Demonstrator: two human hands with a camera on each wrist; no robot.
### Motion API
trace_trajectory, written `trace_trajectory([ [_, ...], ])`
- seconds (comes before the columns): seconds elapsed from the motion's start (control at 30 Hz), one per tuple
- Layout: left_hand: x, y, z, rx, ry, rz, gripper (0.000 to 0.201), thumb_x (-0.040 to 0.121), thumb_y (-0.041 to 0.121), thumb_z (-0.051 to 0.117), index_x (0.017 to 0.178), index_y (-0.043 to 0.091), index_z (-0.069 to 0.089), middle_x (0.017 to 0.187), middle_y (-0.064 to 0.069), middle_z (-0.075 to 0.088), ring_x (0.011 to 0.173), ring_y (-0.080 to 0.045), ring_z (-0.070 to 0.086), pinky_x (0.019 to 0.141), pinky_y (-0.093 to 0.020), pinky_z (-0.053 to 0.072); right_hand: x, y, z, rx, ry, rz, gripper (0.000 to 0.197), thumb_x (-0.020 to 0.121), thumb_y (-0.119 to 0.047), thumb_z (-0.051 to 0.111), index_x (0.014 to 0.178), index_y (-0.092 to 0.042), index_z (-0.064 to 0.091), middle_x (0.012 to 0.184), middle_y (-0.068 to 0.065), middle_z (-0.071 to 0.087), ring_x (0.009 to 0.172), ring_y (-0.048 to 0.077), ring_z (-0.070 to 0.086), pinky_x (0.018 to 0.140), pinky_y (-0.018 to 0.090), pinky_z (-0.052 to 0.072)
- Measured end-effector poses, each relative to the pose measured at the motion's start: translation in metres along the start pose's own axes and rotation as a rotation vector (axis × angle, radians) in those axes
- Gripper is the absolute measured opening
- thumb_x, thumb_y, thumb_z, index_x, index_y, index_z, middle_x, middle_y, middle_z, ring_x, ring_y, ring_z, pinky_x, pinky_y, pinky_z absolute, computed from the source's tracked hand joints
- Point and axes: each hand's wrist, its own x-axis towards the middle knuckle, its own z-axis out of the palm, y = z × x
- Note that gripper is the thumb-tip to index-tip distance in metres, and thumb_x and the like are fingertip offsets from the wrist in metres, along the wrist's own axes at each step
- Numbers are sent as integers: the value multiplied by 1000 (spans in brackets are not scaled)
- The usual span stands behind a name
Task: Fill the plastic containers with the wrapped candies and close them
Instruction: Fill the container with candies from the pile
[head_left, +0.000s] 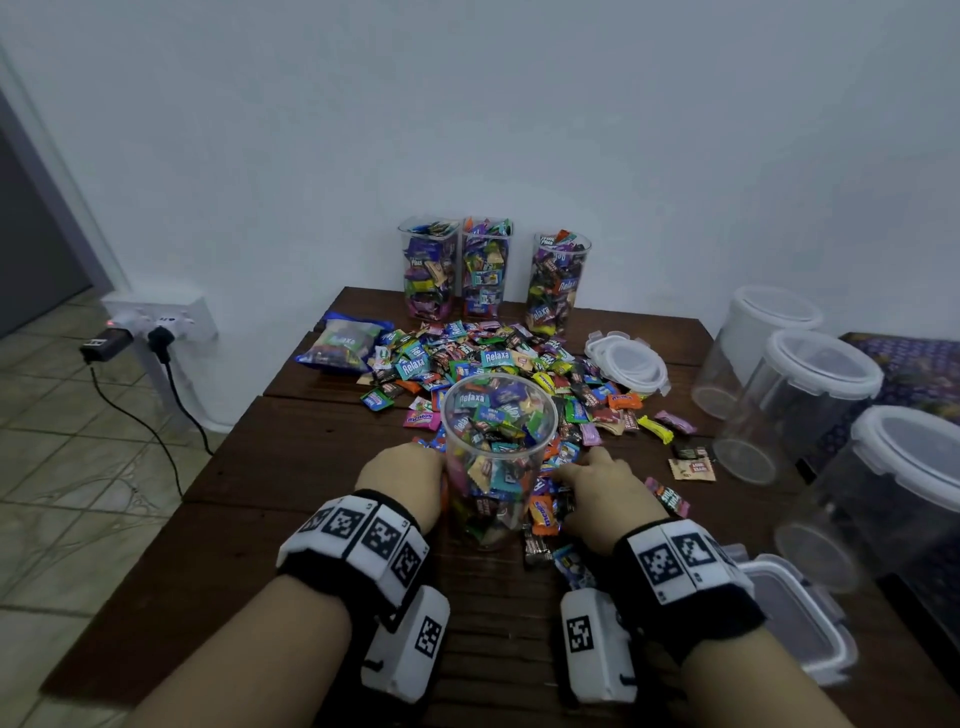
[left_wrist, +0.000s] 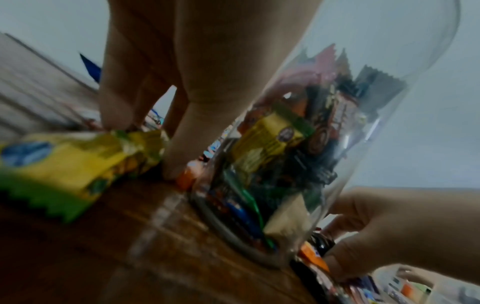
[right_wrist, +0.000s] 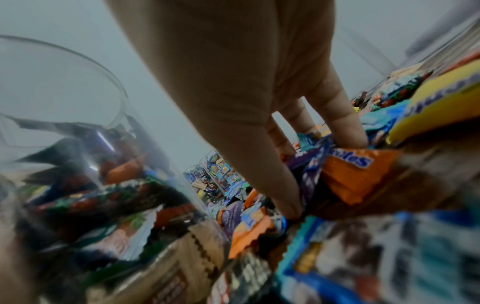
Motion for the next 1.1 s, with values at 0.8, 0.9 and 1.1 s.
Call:
trace_trajectory([
  [0.8, -1, -15, -14, -297, 175, -89, 8, 86, 20, 67, 93, 16, 65, 97, -4, 64, 85, -21, 57, 73, -30, 46, 1, 4, -11, 152, 139, 14, 14, 84, -6, 54, 88, -19, 58, 109, 8, 52, 103, 27, 53, 80, 30, 41],
  [0.9, -4, -18, -20, -445, 225, -83, 19, 83, 18, 70, 101, 14, 68, 94, -2, 62, 86, -18, 55, 73, -28, 43, -4, 6, -19, 208, 183, 19, 16, 84, -2, 53, 93, -13, 62, 98, 5, 48, 102, 26, 53, 81, 31, 43],
  [1.1, -7, -28, -32, -621, 332, -77, 17, 78, 13, 73, 95, 15, 71, 105, -8, 66, 95, -21, 59, 75, -28, 43, -10, 9, -40, 321, 292, -56, 18, 85, -4, 56, 80, -22, 56, 100, 6, 51, 99, 27, 53, 81, 30, 41],
])
